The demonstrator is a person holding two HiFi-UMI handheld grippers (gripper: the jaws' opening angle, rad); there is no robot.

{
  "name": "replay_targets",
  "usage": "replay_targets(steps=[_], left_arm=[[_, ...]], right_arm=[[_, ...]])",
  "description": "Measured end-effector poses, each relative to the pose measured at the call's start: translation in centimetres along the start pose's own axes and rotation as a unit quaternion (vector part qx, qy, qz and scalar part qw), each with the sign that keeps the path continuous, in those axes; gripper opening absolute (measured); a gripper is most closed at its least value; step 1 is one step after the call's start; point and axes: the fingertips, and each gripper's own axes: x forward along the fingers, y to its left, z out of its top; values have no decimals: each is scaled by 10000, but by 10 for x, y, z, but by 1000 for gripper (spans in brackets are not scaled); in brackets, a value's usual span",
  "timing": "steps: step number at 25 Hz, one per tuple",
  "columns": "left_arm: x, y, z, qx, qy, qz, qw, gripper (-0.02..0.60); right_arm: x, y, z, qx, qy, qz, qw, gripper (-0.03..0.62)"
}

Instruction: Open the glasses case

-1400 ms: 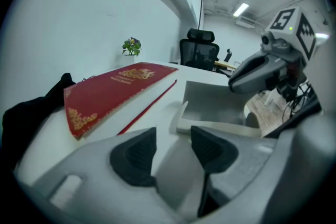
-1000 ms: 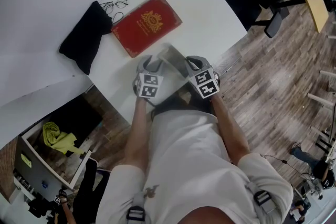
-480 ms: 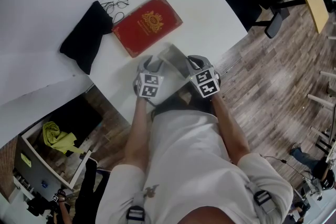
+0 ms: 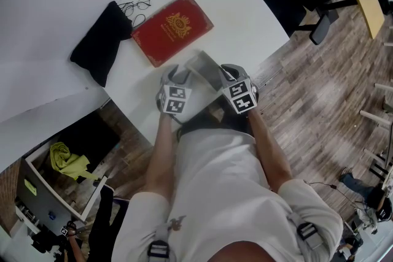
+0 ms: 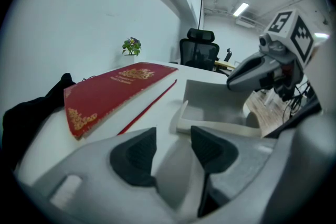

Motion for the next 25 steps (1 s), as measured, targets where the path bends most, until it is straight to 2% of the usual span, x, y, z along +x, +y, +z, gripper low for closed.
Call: replay_targets(steps=[11,16,20,25], left_arm=[[-4,-2,0,-64,46,39,10000,209],[-11,-6,12,-94,-102,80,9999,209],[-24,-5,31,-99,-406,199,9989,209],[-42,-3,61,-77,-869,332,9956,209]], right_arm=[[-4,3,8,-75,-134,-22,9999,28],[-10,5,16,-120,-307,-22,9995,89],[-21,4,30,-85,-552,-87,9984,117],[-36,3,49,-108,-866,-168,9960,118]])
